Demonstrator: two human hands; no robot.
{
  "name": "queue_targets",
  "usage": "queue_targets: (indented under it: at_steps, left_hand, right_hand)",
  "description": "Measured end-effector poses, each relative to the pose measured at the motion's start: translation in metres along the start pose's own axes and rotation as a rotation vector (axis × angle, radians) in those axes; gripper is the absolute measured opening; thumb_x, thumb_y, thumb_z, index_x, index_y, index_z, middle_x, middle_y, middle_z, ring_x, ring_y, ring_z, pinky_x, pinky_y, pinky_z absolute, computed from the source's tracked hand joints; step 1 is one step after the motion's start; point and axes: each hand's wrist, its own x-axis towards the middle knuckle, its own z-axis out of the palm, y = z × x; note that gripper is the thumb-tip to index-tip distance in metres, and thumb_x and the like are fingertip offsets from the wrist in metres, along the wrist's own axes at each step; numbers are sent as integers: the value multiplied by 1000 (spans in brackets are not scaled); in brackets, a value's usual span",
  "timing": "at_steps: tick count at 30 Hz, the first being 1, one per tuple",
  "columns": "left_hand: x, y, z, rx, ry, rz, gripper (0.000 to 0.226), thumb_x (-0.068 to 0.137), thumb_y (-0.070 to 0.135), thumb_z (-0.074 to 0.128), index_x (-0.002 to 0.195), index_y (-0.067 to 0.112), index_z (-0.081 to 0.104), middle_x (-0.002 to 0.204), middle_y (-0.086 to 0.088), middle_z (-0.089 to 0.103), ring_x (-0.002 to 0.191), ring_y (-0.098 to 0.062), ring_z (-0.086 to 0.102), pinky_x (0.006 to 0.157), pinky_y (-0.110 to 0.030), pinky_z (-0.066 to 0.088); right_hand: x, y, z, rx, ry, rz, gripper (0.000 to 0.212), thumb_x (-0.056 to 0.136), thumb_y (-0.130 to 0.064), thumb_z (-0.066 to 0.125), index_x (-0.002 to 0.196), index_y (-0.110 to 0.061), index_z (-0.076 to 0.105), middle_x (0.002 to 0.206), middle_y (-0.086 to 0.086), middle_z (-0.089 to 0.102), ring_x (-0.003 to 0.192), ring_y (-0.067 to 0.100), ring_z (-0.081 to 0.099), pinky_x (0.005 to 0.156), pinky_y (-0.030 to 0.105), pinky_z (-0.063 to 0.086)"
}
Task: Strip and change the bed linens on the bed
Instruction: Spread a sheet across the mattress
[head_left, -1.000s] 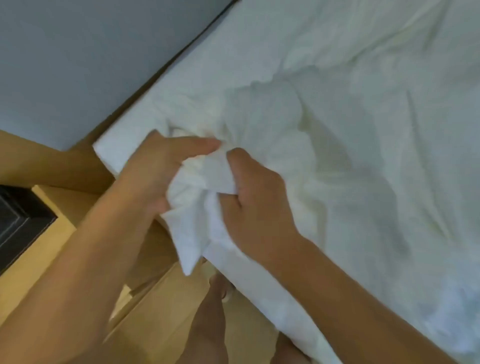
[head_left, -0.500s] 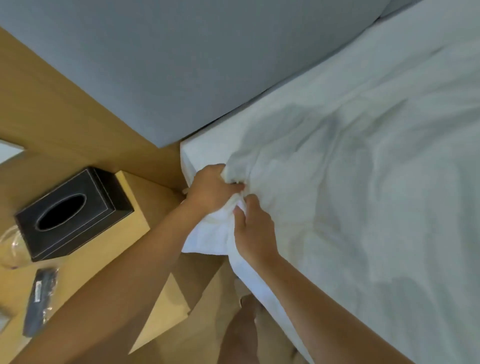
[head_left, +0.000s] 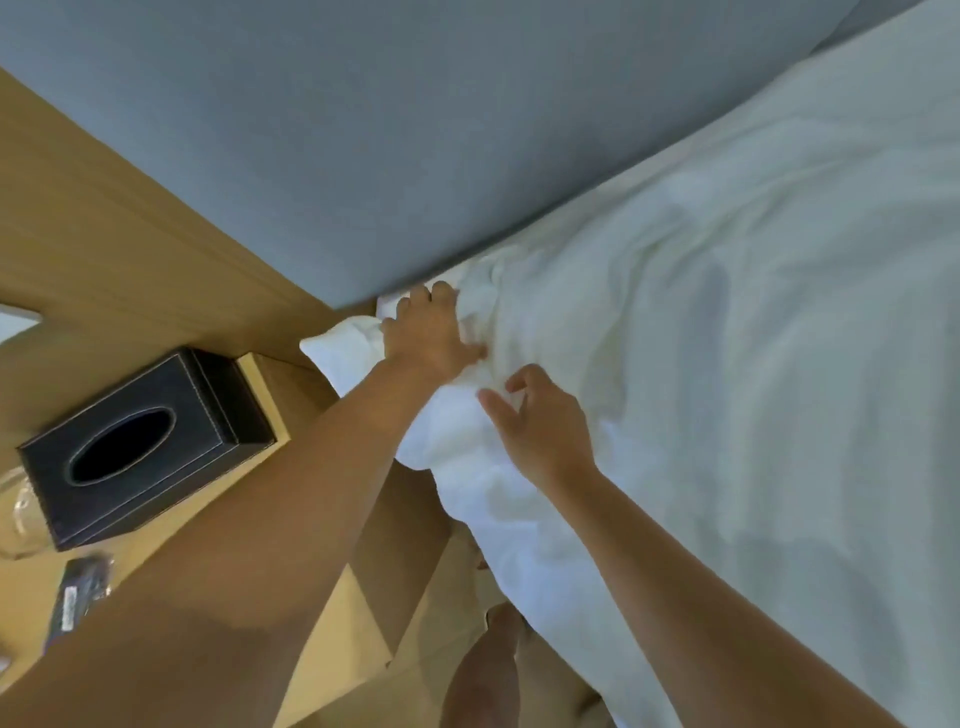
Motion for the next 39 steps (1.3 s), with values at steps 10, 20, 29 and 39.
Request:
queue_targets:
  at_steps: [10, 20, 29, 39]
  left_hand:
    - [-28, 35, 35, -233, 228, 4, 59, 94, 59, 28, 101, 9, 60, 103, -10, 60, 97, -30, 54, 83, -42, 40]
    - [-39, 90, 2, -654, -107, 508, 35, 93, 10, 47, 60, 16, 40, 63, 5, 43, 61, -13, 45, 59, -29, 36]
    - [-32, 22, 10, -551, 234, 353, 18, 91, 18, 57, 99, 4, 65, 97, -10, 64, 93, -26, 56, 87, -38, 44]
    - [-33, -35, 66, -1251, 215, -604, 92, 78, 53, 68, 147, 16, 20, 126, -5, 49, 114, -21, 53, 97, -37, 45]
  right_hand:
    - [24, 39, -27, -104, 245, 274, 81, 80, -65, 54, 133, -6, 40, 131, 12, 42, 125, 31, 36, 97, 42, 36]
    - [62, 17, -70, 1132, 17, 483, 40, 90, -51, 53, 98, -13, 65, 83, 5, 71, 81, 18, 68, 71, 28, 52]
    - [82, 49, -99, 409, 596, 453, 40, 100, -23, 37, 114, 10, 55, 120, 26, 57, 110, 34, 53, 87, 31, 36]
    - [81, 37, -54, 54, 486, 267, 34, 96, -18, 44, 119, 6, 48, 122, 27, 55, 112, 40, 51, 87, 37, 35]
